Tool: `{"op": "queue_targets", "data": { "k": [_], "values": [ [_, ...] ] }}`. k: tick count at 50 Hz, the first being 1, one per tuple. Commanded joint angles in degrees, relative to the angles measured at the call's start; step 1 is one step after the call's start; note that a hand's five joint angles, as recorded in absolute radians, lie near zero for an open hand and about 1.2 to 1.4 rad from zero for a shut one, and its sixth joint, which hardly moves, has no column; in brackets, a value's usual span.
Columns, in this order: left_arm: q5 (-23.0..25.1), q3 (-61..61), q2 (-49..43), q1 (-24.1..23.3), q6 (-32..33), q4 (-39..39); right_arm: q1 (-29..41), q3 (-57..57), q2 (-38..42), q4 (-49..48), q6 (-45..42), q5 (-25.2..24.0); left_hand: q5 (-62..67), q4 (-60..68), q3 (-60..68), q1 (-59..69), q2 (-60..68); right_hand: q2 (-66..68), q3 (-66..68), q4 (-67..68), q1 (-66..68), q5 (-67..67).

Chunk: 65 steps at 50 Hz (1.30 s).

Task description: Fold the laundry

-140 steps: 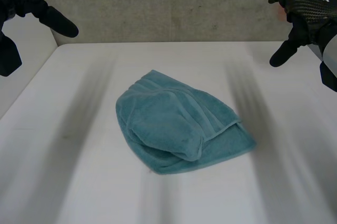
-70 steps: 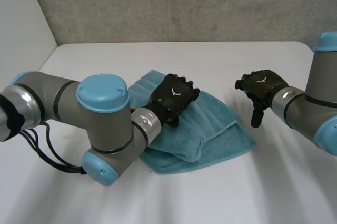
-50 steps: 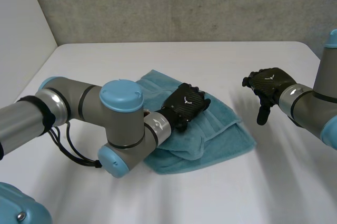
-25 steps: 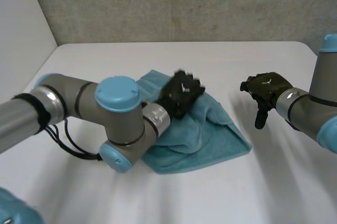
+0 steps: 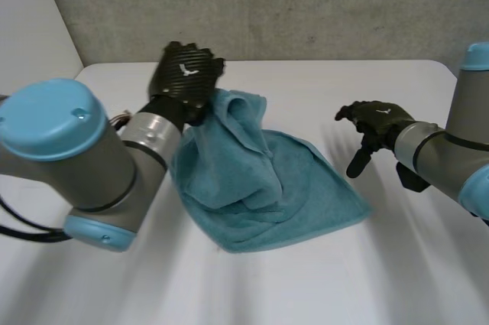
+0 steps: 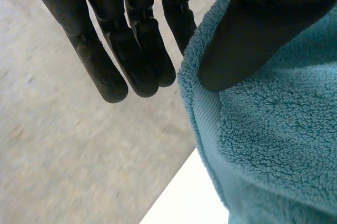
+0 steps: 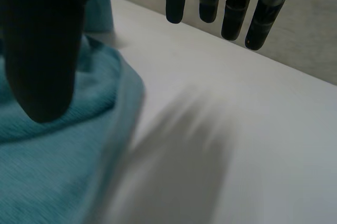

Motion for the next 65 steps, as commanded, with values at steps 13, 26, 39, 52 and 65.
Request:
{"op": "queue_targets", "data": {
  "k": [13,26,39,52,65],
  "values": [
    [-6.7,-16.7,21.7,8.4,-5.0,-5.4,15.1,-12.9,12.0,-3.0,5.4,-7.5,14.0,11.5,11.7,16.5,11.5,-2.8,-2.4,-3.4,-1.1,-3.0],
    [-6.1,-21.4,30.6,14.1,-10.8,-7.7,20.2,-26.8,25.1,2.4,4.9,-8.7,14.0,11.5,11.7,16.5,11.5,12.9,13.2,12.2,14.5,12.6],
    [-3.0,-2.4,20.2,14.8,-14.9,-1.0,18.5,-45.9,15.4,-9.2,3.8,6.0,14.0,11.5,11.7,16.5,11.5,67.2,67.6,66.6,68.9,67.0],
    [-18.4,12.1,12.0,14.6,-26.0,3.5,14.9,-25.5,-2.0,-25.6,-3.9,4.6,14.0,11.5,11.7,16.5,11.5,67.2,67.6,66.6,68.9,67.0],
    [-16.7,-19.1,11.9,10.7,-28.0,0.0,15.1,3.1,-2.3,-19.1,-18.0,3.3,14.0,11.5,11.7,16.5,11.5,67.2,67.6,66.6,68.9,67.0]
  ]
}}
